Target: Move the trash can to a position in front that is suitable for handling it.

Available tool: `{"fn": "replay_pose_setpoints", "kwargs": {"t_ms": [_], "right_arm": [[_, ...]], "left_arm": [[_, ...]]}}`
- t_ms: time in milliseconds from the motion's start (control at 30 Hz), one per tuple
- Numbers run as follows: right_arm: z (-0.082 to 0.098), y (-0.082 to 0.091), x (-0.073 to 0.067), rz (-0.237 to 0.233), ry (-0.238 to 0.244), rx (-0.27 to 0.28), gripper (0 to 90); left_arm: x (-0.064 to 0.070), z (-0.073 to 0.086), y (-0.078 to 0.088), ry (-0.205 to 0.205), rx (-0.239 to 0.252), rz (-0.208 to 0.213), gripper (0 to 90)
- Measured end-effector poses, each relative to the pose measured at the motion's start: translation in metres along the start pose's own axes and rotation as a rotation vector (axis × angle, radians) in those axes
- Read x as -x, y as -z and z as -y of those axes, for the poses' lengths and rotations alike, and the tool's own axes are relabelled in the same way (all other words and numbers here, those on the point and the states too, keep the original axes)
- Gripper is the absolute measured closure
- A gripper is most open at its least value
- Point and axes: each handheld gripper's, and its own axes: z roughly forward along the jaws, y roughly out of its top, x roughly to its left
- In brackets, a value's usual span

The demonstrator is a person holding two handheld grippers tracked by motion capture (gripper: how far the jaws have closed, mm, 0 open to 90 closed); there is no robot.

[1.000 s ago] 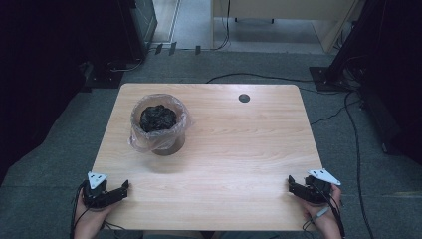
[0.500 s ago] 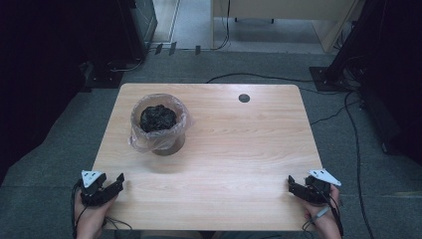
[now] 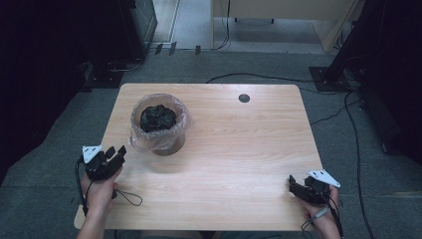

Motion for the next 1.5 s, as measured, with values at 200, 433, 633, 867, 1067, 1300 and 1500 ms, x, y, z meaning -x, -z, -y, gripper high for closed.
{"fn": "replay_pose_setpoints", "kwargs": {"t_ms": [200, 433, 633, 867, 1067, 1300, 1500], "right_arm": [[0.0, 0.002, 0.002, -0.005, -0.047, 0.019, 33.6], [-0.001, 0.003, -0.003, 0.01, -0.007, 0.035, 35.1], [-0.007, 0.005, -0.01, 0.008, -0.032, 0.084, 36.0], [-0.025, 0.008, -0.037, -0.056, 0.041, 0.144, 36.8], [-0.049, 0.014, -0.065, -0.111, 0.081, 0.201, 36.8], [-0.079, 0.023, -0.097, -0.179, 0.127, 0.265, 36.5], [-0.099, 0.024, -0.12, -0.206, 0.174, 0.294, 36.3]], "left_arm": [[0.011, -0.02, -0.017, -0.021, 0.032, -0.041, 70.9], [0.015, -0.043, -0.041, -0.037, 0.023, -0.031, 79.3], [0.013, -0.057, -0.057, -0.029, 0.007, -0.022, 86.0], [0.026, -0.055, -0.066, -0.069, -0.01, 0.013, 90.0], [0.032, -0.053, -0.069, -0.073, -0.014, 0.025, 90.0], [0.034, -0.055, -0.07, -0.073, -0.017, 0.034, 90.0], [0.034, -0.055, -0.069, -0.079, -0.024, 0.042, 90.0]]}}
